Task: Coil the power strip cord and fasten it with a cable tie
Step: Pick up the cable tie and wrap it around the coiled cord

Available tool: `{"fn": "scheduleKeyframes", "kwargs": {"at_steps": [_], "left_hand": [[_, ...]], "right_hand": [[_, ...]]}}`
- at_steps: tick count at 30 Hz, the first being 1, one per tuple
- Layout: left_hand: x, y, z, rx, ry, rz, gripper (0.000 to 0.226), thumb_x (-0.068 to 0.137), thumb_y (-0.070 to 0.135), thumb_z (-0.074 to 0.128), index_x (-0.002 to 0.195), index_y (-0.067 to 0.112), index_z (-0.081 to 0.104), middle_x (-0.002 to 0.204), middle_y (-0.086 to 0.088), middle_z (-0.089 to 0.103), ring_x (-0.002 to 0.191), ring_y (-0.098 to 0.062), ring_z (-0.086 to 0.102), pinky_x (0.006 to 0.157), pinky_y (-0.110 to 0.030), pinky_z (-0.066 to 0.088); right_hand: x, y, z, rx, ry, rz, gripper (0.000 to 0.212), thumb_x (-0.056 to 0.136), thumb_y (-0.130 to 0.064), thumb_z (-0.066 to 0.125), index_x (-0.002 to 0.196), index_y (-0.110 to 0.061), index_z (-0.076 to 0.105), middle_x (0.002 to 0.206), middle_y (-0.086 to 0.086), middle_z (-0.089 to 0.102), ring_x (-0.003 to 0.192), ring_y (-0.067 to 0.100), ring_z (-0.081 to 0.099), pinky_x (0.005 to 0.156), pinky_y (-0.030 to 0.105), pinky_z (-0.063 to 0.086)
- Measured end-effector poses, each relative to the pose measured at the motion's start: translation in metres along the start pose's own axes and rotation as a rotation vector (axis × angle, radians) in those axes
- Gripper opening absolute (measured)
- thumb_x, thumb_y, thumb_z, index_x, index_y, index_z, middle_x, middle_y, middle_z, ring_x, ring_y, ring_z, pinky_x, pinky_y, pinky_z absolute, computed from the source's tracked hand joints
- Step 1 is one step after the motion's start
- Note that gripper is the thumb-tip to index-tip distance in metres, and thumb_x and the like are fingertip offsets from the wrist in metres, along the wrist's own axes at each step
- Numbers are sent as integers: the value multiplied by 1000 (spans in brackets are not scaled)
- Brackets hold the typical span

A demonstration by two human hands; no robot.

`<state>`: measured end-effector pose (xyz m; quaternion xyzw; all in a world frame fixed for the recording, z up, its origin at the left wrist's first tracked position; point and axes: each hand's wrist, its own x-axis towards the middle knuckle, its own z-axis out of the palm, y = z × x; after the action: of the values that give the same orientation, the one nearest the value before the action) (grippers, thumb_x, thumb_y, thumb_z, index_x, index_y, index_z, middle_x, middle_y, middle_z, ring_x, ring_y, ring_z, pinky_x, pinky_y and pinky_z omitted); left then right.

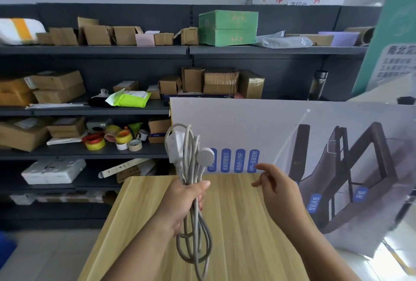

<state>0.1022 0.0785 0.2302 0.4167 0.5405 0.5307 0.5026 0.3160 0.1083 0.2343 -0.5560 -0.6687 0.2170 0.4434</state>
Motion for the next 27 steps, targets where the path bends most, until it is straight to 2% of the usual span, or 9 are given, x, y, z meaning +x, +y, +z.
{"fn": "scheduleKeyframes", "kwargs": {"at_steps": [3, 5, 6, 8, 12, 14, 18, 23, 27], "left_hand": [[-7, 4, -1, 42, -16, 34, 19, 88, 14, 65, 73, 11, 54, 52, -1, 44, 47, -16, 44, 54, -28, 45], [-9, 6, -1, 52, -14, 42, 14, 88, 13, 65, 76, 8, 60, 53, -2, 47, 48, -16, 46, 52, -27, 45], [-9, 7, 0, 47, -20, 44, 10, 87, 12, 65, 79, 6, 64, 54, -3, 49, 49, -16, 47, 52, -27, 46], [-11, 8, 2, 17, -22, 45, 9, 87, 10, 65, 88, 4, 71, 59, -7, 56, 50, -17, 50, 53, -29, 46], [-13, 10, 5, -19, -9, 59, 11, 87, 12, 64, 90, 12, 74, 89, -11, 75, 54, -16, 52, 58, -32, 48], [-13, 11, 5, -24, -35, 78, 11, 87, 14, 65, 93, 14, 75, 92, -7, 76, 56, -16, 52, 60, -33, 49], [-11, 14, 5, -45, -65, 80, 18, 86, 17, 67, 102, 16, 75, 67, 10, 70, 57, -16, 53, 63, -33, 49], [-7, 17, 5, -48, -70, 108, 29, 77, 23, 69, 105, 21, 75, 106, 3, 76, 57, -15, 52, 65, -31, 48], [-8, 16, 6, -19, -89, 128, 26, 76, 23, 69, 100, 18, 77, 100, 1, 76, 57, -15, 53, 66, -32, 47]], "right_hand": [[-4, 2, -8, -39, -197, 30, 73, 88, 13, 38, 141, -36, 39, 92, -8, 60, 60, 9, 67, 59, 16, 50], [-10, -1, -11, -71, -288, 2, 92, 84, 16, 37, 144, -50, 15, 101, -14, 61, 55, 8, 60, 55, 16, 47], [-12, -3, -12, -80, -308, -23, 91, 86, 14, 37, 144, -51, 10, 101, -14, 64, 54, 5, 57, 54, 14, 45], [-15, -5, -11, -50, -328, -19, 74, 94, 7, 36, 143, -47, 18, 95, -9, 70, 50, 0, 53, 51, 13, 42], [-18, 2, -2, -12, -381, 51, 42, 101, -7, 39, 132, -29, 56, 81, -7, 69, 45, 2, 45, 46, 13, 37], [-20, 5, 2, -5, -394, 47, 40, 100, -9, 40, 128, -32, 59, 75, -12, 69, 46, 3, 44, 47, 15, 38], [-25, 6, 6, 85, -447, 92, 41, 100, -7, 40, 117, -37, 62, 72, -15, 67, 47, 4, 41, 48, 20, 37], [-28, 1, 6, 344, -554, 256, 39, 99, -2, 36, 106, -24, 67, 66, -2, 61, 43, 9, 36, 40, 20, 29], [-24, 0, 4, 326, -610, 264, 28, 100, -7, 41, 96, -15, 67, 63, 1, 62, 41, 15, 44, 42, 25, 34]]}}
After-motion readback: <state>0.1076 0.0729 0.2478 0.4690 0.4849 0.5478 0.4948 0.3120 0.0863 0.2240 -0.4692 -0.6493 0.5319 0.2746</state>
